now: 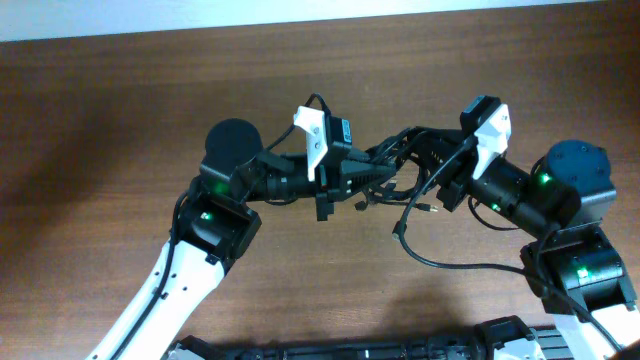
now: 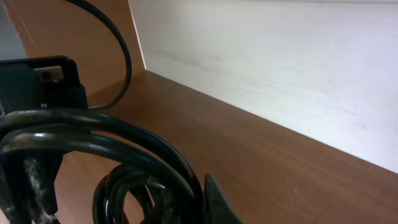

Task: Untangle cables

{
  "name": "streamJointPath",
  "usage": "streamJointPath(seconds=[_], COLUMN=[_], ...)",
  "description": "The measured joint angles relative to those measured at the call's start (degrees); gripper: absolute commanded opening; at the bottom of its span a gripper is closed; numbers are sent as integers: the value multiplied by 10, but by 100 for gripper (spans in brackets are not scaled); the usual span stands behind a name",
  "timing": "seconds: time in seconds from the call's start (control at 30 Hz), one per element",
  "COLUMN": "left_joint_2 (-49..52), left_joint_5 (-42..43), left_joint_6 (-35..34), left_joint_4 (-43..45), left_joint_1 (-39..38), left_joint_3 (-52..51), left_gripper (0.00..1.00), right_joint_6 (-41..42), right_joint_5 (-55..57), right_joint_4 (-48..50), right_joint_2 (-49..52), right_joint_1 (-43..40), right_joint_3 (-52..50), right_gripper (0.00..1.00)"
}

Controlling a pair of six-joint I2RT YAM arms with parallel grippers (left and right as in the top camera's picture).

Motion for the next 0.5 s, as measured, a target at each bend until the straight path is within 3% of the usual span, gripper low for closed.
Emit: streamJointPath(seconds=[0.5], left_joint_2=[-5], left_joint_5=[-2], left_joint_6=[-1], left_joint_4=[-78], left_joint_1=[0], left_joint_3=[18], left_gripper=[0], right_joint_6=[-12], right_joint_5=[0], right_joint_4=[109], right_joint_2=[1], right_joint_1=[2], right_joint_3=[-9], right_gripper=[4])
